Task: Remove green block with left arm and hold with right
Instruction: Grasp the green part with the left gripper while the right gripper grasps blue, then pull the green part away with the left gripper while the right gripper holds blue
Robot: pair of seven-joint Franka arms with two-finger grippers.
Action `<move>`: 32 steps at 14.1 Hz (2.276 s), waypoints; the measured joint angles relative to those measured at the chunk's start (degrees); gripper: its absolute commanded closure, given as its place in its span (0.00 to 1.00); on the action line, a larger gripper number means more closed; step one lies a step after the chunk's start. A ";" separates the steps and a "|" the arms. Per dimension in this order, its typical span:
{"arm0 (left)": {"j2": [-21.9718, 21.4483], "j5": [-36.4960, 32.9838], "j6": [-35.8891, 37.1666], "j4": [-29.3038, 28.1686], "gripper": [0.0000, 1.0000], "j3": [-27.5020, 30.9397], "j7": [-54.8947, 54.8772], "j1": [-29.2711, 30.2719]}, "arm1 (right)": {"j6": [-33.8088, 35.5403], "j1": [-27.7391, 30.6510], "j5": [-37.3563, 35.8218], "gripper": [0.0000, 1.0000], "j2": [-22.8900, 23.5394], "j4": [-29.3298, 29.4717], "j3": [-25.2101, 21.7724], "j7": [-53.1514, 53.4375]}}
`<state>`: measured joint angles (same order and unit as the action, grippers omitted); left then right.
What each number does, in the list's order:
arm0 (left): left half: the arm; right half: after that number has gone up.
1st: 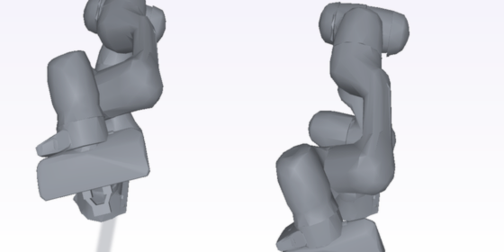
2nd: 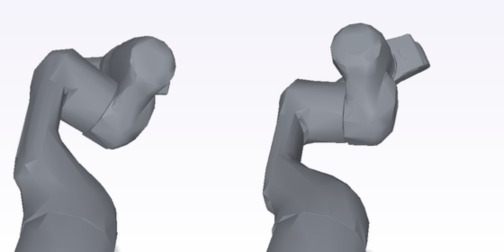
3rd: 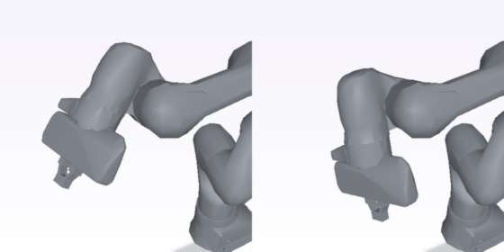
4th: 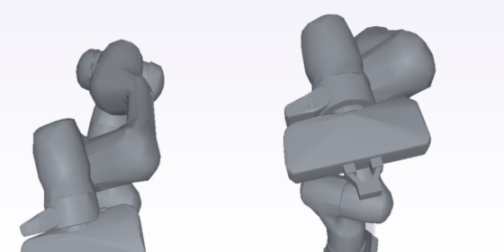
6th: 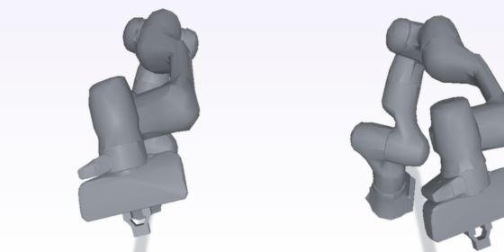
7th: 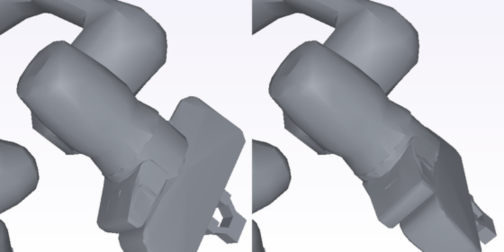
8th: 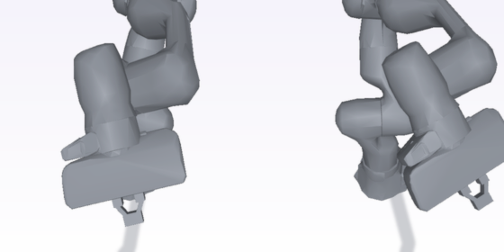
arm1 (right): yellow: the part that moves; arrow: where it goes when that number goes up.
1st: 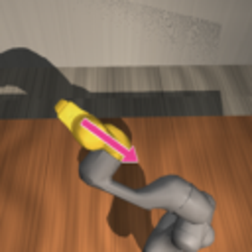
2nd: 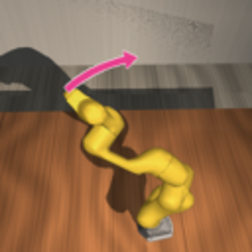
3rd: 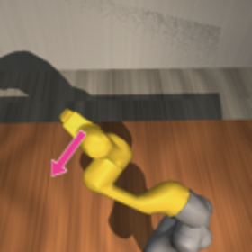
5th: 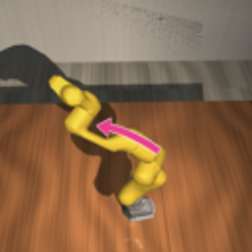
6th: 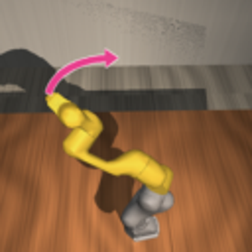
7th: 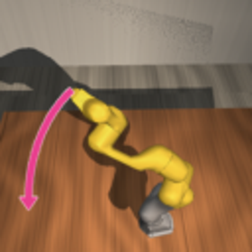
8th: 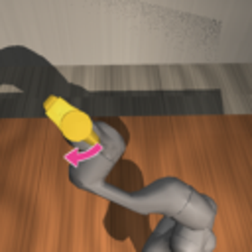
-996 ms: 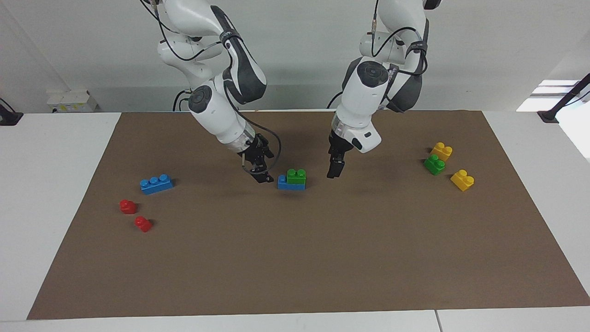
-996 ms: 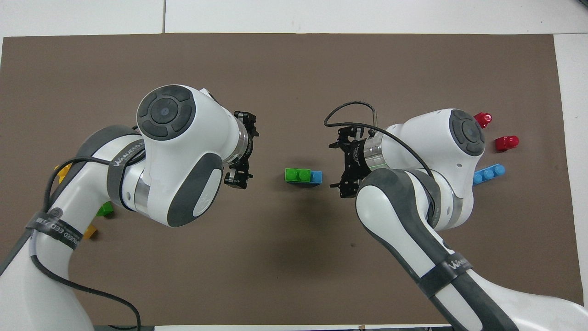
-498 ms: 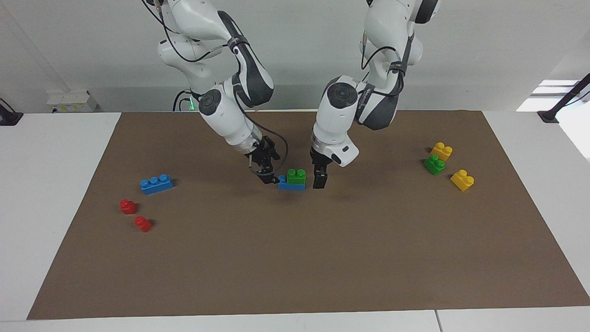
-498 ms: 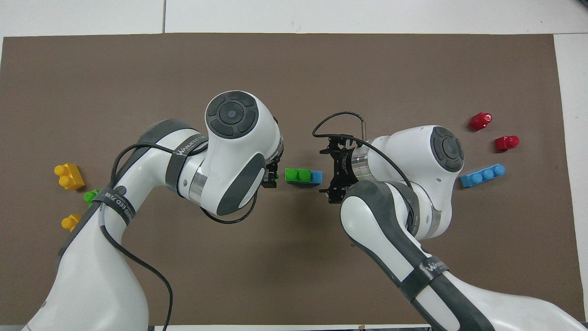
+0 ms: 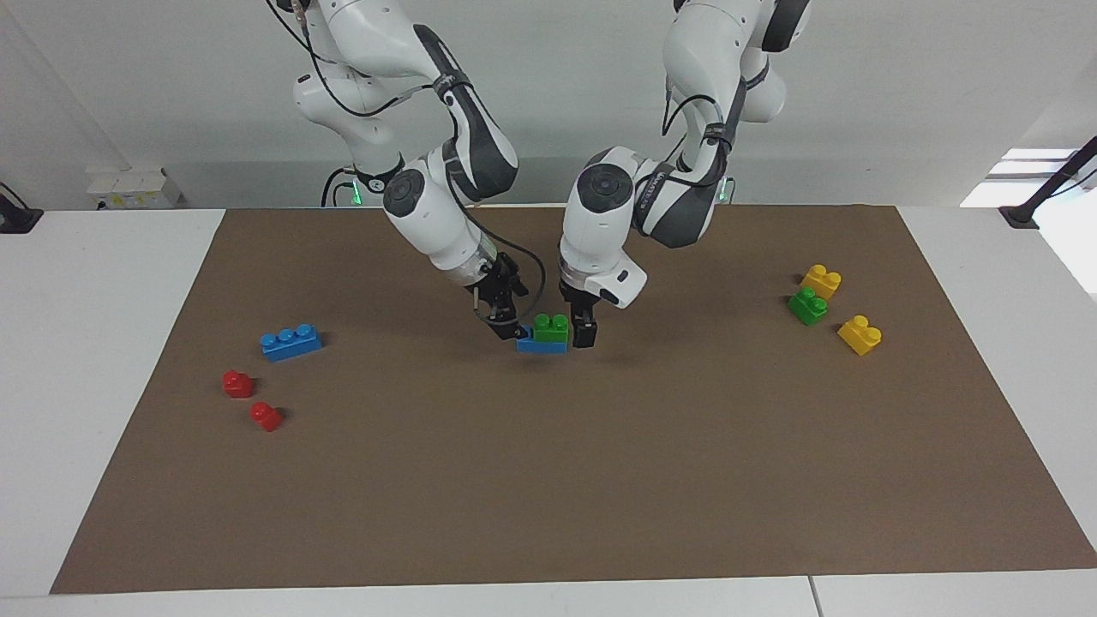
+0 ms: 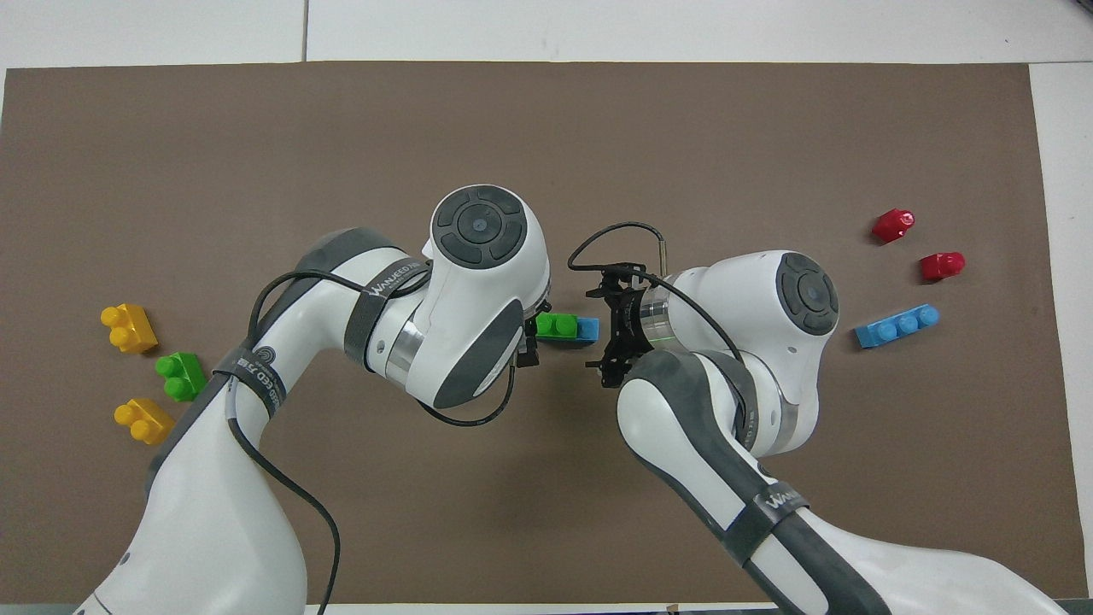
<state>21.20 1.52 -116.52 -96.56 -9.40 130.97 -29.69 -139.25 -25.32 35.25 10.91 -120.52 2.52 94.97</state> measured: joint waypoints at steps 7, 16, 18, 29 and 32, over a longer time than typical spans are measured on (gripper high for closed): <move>0.58 -0.79 -3.11 -2.28 0.00 0.02 2.55 -1.50 | -5.81 -0.87 0.82 0.01 3.89 -0.95 0.00 0.00; 0.59 -0.80 -6.36 -4.66 0.00 0.03 4.29 -2.18 | -8.36 -2.17 0.92 0.09 5.69 -0.95 0.00 0.00; 0.59 -0.80 -6.78 -4.83 0.00 0.02 4.54 -2.30 | -8.60 -2.17 2.05 0.09 5.69 -0.95 0.00 0.00; 0.59 -0.80 -7.86 -5.15 0.00 0.02 5.19 -2.31 | -10.84 -2.17 4.96 0.46 5.80 -0.96 -0.04 0.00; 0.59 -0.80 -8.02 -5.17 0.00 0.02 5.23 -2.31 | -11.84 -2.17 6.20 0.61 6.00 -0.96 -0.04 0.00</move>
<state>21.79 0.72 -124.54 -101.72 -9.38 136.19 -32.01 -151.10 -27.49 41.45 16.91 -121.48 2.48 94.97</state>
